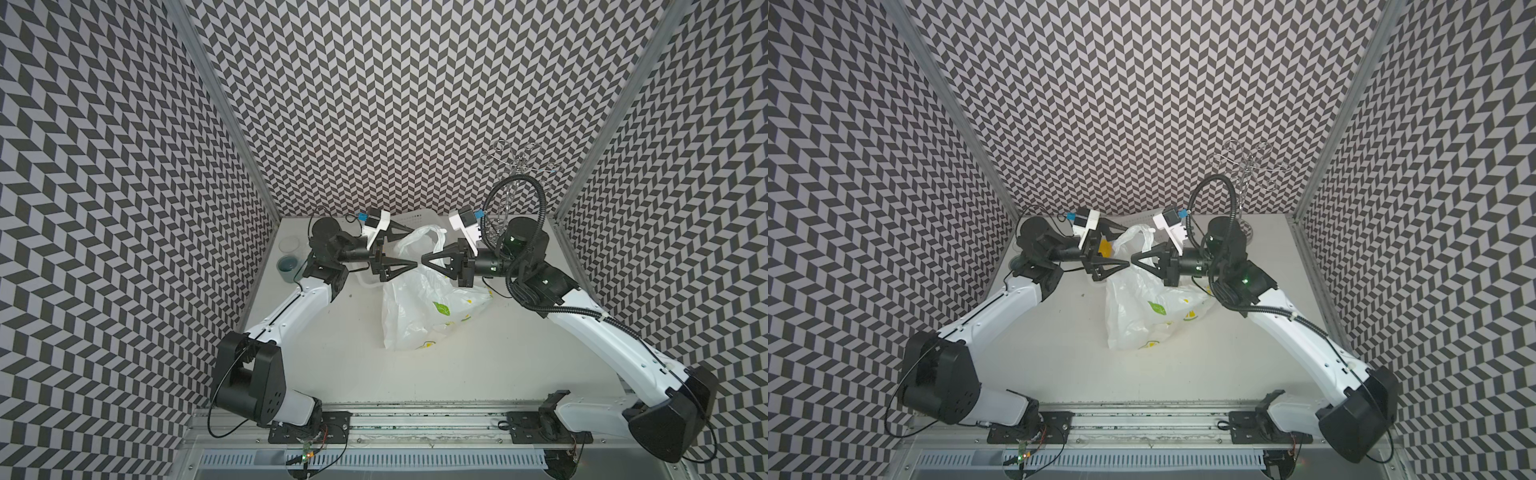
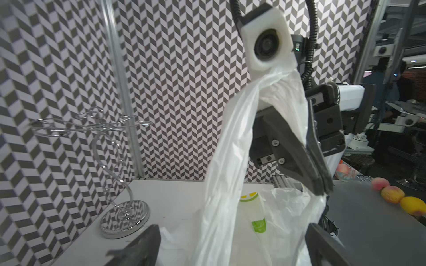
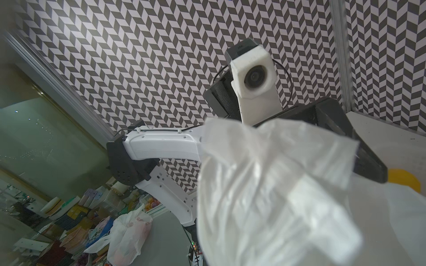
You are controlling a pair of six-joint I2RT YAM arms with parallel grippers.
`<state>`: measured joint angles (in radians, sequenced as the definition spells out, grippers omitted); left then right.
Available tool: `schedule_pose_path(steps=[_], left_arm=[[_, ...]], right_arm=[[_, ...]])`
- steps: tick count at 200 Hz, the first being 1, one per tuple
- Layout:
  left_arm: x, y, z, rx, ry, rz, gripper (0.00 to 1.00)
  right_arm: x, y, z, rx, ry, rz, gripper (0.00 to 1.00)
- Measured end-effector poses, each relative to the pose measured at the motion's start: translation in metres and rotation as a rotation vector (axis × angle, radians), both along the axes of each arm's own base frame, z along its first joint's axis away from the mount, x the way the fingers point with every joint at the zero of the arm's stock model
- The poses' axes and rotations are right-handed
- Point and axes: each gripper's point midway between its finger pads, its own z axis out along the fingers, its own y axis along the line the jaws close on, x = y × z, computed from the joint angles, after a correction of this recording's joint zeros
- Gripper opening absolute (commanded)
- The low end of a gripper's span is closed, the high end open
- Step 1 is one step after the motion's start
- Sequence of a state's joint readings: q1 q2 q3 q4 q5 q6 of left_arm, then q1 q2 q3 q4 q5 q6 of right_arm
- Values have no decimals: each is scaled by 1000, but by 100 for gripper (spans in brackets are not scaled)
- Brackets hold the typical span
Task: Place the peach into a plastic bag & tie a knot
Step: Adjust the plastic bag at the center of the board.
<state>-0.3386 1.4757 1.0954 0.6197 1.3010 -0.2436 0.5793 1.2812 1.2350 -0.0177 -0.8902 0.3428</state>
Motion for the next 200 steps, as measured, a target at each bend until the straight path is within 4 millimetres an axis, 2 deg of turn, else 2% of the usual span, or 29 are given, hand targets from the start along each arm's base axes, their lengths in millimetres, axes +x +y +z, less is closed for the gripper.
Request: schedule_pose_path(steps=[45, 78, 98, 123, 139, 170, 200], left_arm=[[-33, -13, -27, 22, 39, -95, 99], [-44, -28, -27, 7, 52, -123, 99], [-43, -37, -24, -7, 57, -122, 99], [-36, -43, -19, -26, 59, -105, 99], [-31, -48, -19, -37, 60, -94, 99], [-24, -60, -29, -43, 101, -100, 91], [-16, -63, -34, -67, 143, -99, 86]], right_arm=[[8, -3, 8, 41, -13, -32, 0], [14, 1, -1, 62, -11, -68, 0], [10, 6, -9, 75, -20, -62, 0], [16, 4, -16, 121, 21, -131, 0], [18, 3, -12, 159, 32, -161, 0], [17, 5, 6, 231, 25, -180, 0], [16, 5, 12, 262, 29, -187, 0]])
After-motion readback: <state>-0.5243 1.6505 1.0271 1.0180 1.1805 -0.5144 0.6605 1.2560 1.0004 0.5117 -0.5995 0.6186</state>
